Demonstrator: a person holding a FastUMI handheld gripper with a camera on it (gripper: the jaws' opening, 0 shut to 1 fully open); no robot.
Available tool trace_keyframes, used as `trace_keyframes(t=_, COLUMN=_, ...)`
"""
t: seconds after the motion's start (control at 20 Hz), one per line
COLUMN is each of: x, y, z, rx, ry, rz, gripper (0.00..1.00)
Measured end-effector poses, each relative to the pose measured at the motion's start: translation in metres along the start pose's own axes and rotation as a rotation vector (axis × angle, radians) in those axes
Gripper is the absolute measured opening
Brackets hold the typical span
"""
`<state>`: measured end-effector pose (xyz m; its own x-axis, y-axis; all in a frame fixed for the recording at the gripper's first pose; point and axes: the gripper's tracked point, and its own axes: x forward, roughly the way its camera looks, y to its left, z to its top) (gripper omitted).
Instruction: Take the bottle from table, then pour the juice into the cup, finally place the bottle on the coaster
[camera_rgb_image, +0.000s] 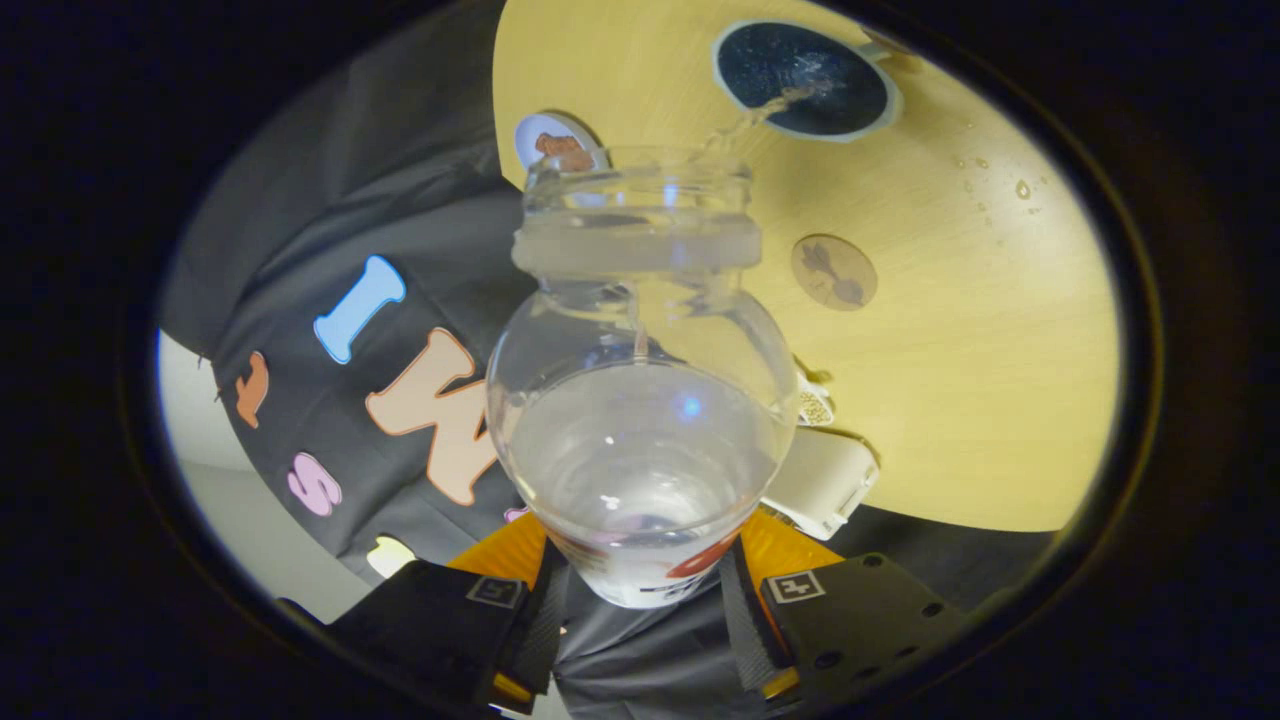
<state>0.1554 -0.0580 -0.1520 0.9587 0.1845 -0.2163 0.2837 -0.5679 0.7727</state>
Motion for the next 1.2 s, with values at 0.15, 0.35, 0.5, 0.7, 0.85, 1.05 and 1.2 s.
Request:
trace_keyframes(t=0.15, x=0.001, y=0.003, z=0.0, rx=0.029, ry=0.01, rz=-0.002, gripper=0.73)
trace_keyframes(t=0.35, x=-0.002, y=0.005, z=-0.001, rx=0.064, ry=0.034, rz=-0.003, gripper=0.73)
trace_keyframes(t=0.5, x=-0.003, y=0.005, z=-0.002, rx=0.098, ry=0.047, rz=-0.008, gripper=0.73)
trace_keyframes(t=0.7, x=-0.01, y=0.007, z=-0.002, rx=0.126, ry=0.053, rz=-0.005, gripper=0.73)
trace_keyframes(t=0.85, x=-0.013, y=0.012, z=0.0, rx=0.142, ry=0.059, rz=0.003, gripper=0.73)
trace_keyframes(t=1.05, x=-0.015, y=0.015, z=0.003, rx=0.186, ry=0.066, rz=-0.003, gripper=0.73)
trace_keyframes(t=1.2, x=-0.016, y=0.018, z=0.006, rx=0.221, ry=0.074, rz=-0.003, gripper=0.73)
